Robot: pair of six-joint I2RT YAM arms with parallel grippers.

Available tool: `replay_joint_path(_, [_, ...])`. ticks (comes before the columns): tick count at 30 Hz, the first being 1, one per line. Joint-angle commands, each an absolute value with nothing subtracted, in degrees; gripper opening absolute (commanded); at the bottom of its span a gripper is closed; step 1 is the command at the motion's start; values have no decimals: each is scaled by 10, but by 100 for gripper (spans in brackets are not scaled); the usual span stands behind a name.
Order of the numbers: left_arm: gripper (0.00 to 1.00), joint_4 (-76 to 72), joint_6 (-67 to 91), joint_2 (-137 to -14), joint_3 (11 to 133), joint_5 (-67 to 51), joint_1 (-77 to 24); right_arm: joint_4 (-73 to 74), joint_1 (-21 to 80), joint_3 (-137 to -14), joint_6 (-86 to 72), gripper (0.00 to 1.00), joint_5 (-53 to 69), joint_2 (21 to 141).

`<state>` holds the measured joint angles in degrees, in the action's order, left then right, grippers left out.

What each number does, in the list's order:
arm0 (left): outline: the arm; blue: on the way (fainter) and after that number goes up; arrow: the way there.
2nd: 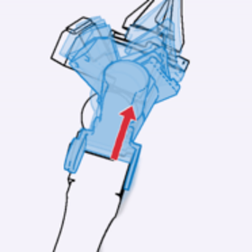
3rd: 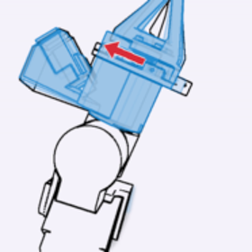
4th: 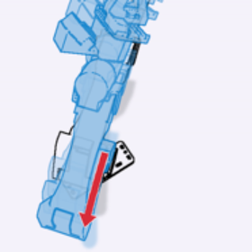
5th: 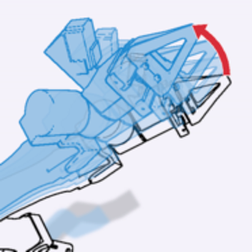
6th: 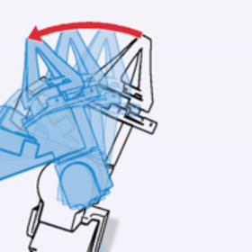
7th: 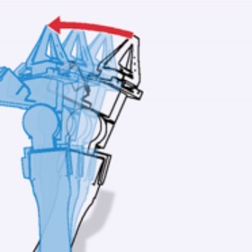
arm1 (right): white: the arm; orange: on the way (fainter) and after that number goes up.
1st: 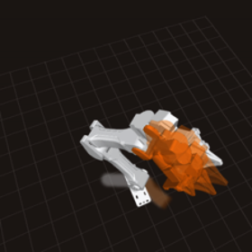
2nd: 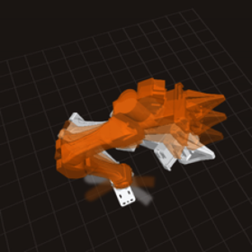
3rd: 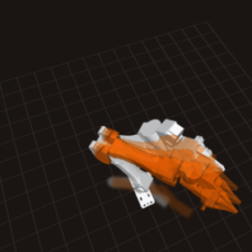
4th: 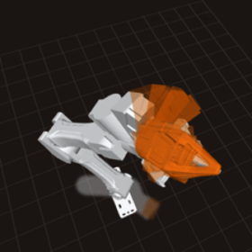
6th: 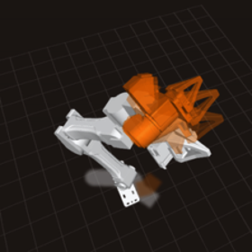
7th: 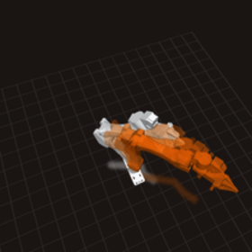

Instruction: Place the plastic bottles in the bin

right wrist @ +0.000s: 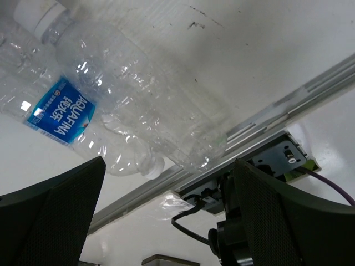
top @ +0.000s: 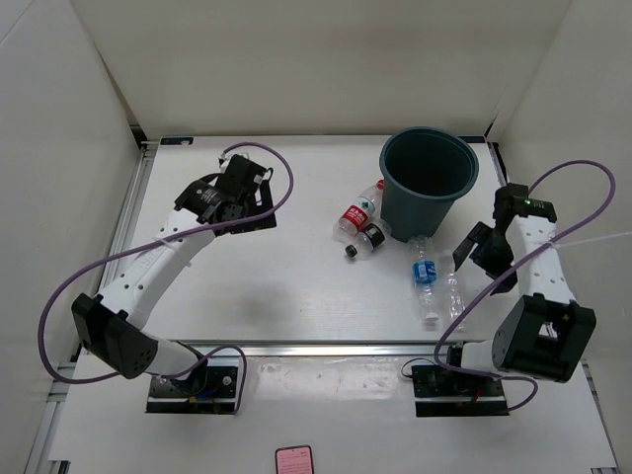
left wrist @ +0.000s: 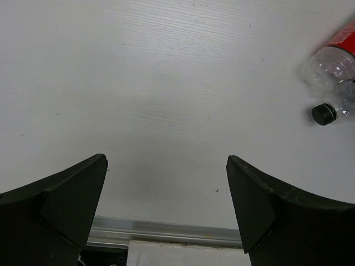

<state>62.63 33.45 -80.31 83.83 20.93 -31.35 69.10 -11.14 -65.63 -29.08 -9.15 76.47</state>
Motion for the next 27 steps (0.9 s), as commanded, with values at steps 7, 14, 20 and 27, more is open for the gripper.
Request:
replay_joint_path(7, [100,617,323,-811,837,178,-315,605,-105,-598,-289,99,-42,823])
replay_joint_path(14, [100,631,329,-817,825,158,-315,576,-105,-598,-306,99,-21,887])
replay_joint_path(20, [100,632,334,-810,832,153,-315,556,-105,-587,-323,84,-3,947])
replay_joint_path(27, [100,644,346,-817,838,133,-315,548,-105,-606,-323,59,-9,998])
